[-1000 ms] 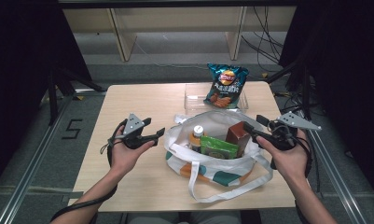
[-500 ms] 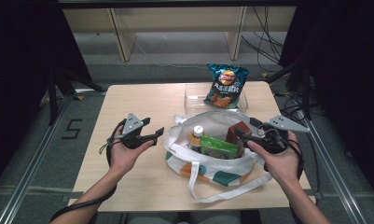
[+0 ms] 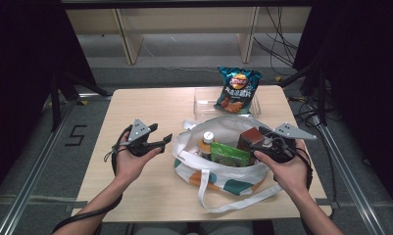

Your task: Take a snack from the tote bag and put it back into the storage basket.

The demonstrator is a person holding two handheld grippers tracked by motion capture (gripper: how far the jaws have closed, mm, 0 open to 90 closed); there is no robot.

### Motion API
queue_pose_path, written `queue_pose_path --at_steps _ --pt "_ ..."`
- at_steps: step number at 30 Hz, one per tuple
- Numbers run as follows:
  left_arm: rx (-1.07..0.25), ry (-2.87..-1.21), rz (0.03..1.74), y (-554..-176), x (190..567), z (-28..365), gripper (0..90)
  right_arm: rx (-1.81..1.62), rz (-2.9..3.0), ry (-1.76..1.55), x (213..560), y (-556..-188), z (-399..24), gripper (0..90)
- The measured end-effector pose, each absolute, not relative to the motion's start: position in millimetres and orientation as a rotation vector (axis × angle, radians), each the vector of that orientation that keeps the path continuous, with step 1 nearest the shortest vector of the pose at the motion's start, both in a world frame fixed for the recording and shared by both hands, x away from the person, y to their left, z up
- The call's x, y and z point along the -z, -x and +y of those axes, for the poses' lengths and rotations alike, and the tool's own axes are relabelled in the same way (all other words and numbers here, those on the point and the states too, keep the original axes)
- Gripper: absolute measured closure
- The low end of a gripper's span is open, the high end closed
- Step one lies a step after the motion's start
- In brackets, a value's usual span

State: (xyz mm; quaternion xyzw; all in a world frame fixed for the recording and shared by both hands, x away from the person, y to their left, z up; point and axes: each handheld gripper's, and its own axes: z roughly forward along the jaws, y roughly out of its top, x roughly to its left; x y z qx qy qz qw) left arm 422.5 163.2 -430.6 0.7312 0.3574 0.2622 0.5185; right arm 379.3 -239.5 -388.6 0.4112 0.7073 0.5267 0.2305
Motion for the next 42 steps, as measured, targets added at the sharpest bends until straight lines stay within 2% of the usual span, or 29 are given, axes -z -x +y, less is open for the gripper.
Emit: queue_pose_path --at_steps 14,28,42 --pt "-0.629 -1.755 0.859 -423 431 164 31.2 -1.399 1.972 -1.184 400 -378 -234 27.9" --pt "-0.629 -1.758 0.862 -423 431 165 31.3 -1.361 1.953 -1.112 404 -378 -234 38.5" --pt "-0.631 -1.757 0.860 -423 431 165 31.5 -1.379 1.926 -1.113 399 -378 -239 39.2"
